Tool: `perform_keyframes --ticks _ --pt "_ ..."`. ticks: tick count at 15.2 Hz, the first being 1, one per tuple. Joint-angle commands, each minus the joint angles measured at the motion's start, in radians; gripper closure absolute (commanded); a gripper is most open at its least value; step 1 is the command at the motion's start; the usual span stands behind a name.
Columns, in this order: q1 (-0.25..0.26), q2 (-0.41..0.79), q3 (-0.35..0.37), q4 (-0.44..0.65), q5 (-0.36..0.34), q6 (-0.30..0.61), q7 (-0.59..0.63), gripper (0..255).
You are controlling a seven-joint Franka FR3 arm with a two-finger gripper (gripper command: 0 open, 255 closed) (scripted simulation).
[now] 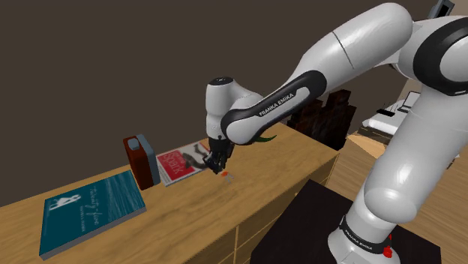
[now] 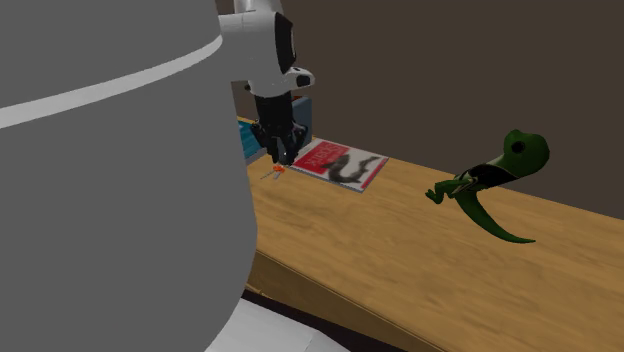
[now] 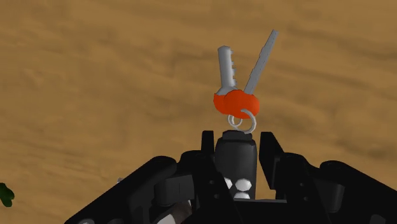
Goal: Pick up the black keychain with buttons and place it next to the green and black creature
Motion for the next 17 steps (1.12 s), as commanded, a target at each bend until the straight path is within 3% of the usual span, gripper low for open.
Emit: perform_keyframes --ticks 1,17 --pt "0.001 -0.019 -0.001 0.012 0.013 -0.03 -0.01 255" --pt "0.005 -0.121 -0.015 0.136 0.068 -0.245 -0.062 255"
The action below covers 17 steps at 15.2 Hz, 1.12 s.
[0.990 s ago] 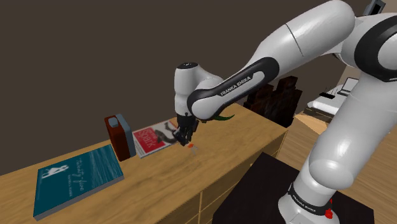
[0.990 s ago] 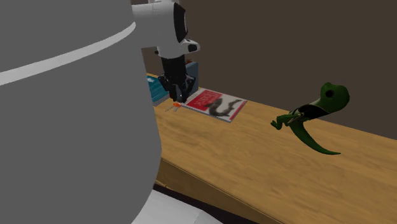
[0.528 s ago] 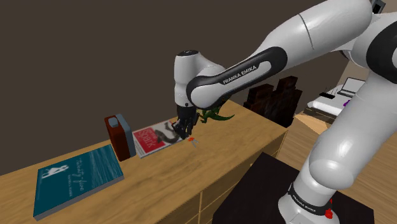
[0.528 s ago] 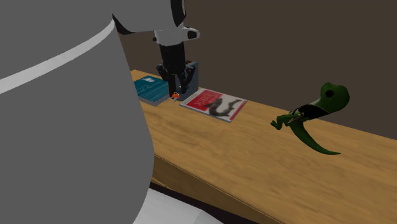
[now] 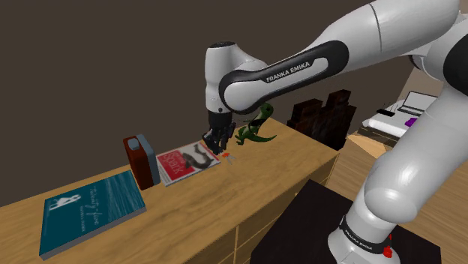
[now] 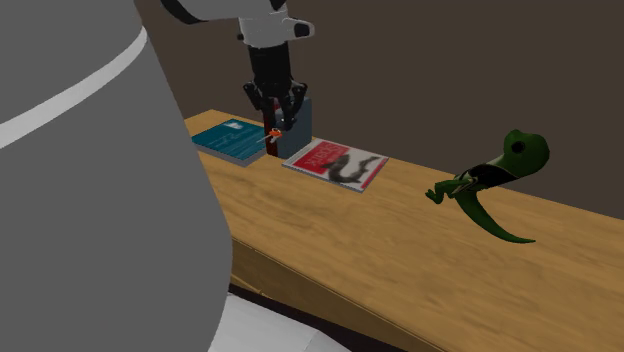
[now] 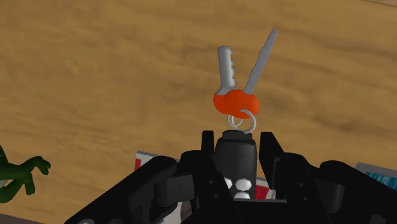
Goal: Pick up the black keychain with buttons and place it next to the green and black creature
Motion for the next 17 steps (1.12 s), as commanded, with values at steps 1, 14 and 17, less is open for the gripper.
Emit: perform_keyframes --ticks 1,14,17 --pt "-0.001 -0.004 -0.002 0.023 0.002 -0.028 -0.004 255" --pt "-0.002 -0.039 -0.013 0.166 0.015 -0.202 -0.025 255" --pt "-0.003 -0.04 -0.014 0.192 0.016 -0.229 -0.027 255"
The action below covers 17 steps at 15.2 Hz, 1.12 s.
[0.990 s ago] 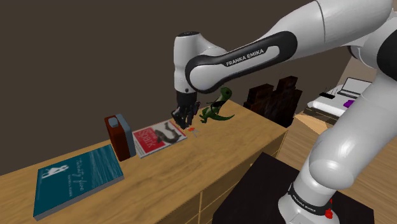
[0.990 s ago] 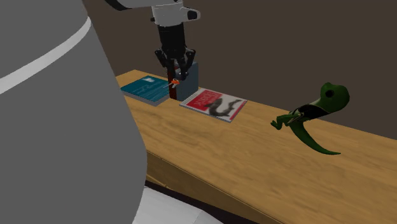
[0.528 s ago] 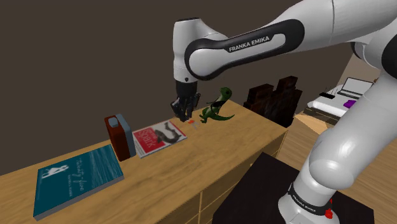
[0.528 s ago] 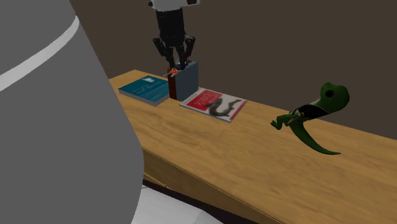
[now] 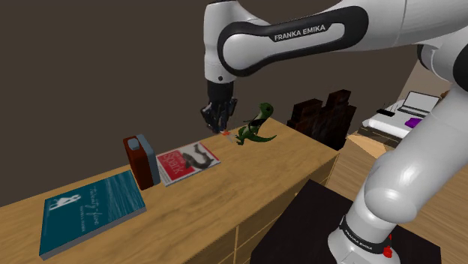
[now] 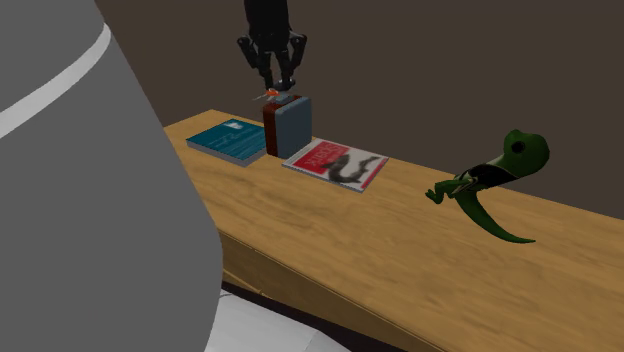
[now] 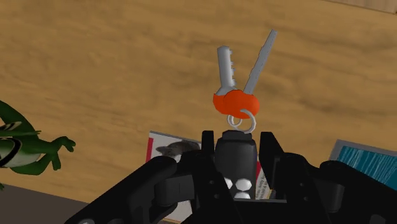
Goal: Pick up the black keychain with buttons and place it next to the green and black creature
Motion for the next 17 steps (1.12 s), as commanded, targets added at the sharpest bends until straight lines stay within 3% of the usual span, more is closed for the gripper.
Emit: perform_keyframes --ticks 1,9,17 --pt "-0.009 -0.013 -0.017 -0.007 0.003 -0.005 -0.027 255" --pt "-0.079 -0.084 -0.152 -0.09 0.002 0.015 -0.234 255" --pt "-0.155 -0.085 -0.284 -0.101 -0.023 0.03 -0.429 255"
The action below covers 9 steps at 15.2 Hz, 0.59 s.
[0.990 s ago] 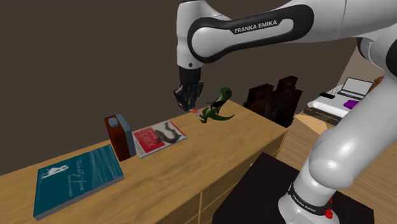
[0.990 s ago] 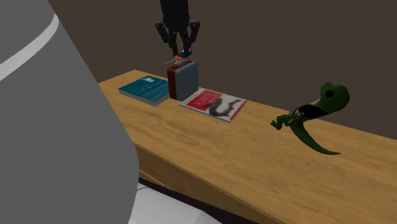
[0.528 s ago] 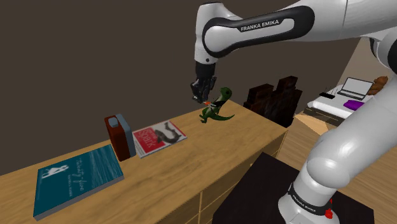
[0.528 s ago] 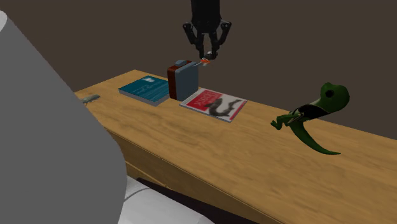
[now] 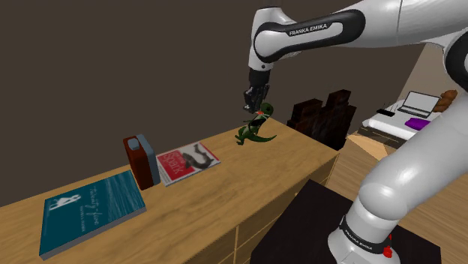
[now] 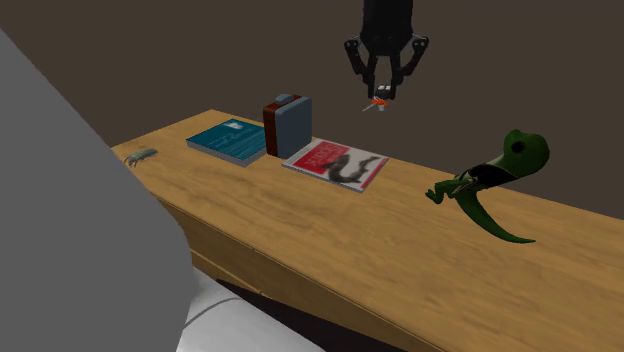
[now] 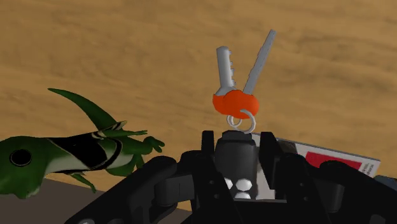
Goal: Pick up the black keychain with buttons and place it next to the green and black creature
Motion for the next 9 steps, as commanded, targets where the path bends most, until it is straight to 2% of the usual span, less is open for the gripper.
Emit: perform_keyframes --ticks 1,9 --pt "-0.019 0.0 -0.033 -0.006 -0.006 0.008 -0.051 255" --pt "-0.095 0.073 -0.156 0.064 -0.024 0.018 -0.241 255"
